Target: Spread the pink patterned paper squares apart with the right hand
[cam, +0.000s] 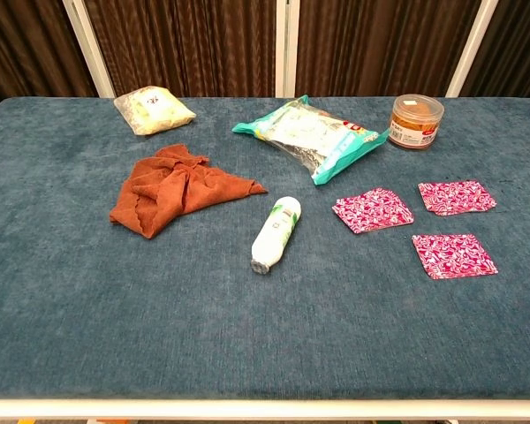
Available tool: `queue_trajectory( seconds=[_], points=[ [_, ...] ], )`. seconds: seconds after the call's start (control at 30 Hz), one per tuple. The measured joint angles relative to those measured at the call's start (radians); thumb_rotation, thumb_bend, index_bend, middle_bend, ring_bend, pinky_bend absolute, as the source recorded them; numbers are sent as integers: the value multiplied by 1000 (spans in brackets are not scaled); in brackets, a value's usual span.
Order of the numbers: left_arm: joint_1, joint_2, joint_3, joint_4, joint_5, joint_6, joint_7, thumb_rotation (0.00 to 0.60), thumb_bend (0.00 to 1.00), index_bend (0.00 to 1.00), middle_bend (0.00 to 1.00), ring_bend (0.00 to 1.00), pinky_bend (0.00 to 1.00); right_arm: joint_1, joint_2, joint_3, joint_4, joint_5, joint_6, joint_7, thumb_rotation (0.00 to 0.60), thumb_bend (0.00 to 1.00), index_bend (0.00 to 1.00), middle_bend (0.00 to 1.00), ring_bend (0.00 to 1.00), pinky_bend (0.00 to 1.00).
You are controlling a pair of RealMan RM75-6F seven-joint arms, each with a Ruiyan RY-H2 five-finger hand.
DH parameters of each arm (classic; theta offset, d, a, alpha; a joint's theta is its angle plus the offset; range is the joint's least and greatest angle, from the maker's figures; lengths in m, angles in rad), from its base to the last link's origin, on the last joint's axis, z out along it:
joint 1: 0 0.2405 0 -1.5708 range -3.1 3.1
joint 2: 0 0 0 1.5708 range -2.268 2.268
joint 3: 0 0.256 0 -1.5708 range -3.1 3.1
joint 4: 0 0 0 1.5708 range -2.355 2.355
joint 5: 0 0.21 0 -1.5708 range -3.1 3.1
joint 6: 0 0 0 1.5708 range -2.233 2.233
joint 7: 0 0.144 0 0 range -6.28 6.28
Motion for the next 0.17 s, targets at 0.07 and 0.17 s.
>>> queue_trajectory(
  seconds=[0.07, 0.17],
  points=[
    [0, 5, 2, -11, 7, 5, 5, 600, 15, 92, 100, 0, 128, -66, -6, -20, 45, -20, 60, 25, 600, 80, 0, 0, 0, 0],
    [-1, 14, 7, -28, 20, 7, 16, 600, 15, 92, 100, 0, 128, -120, -23, -35, 114, -33, 91, 79, 600, 80, 0, 0, 0, 0]
  ],
)
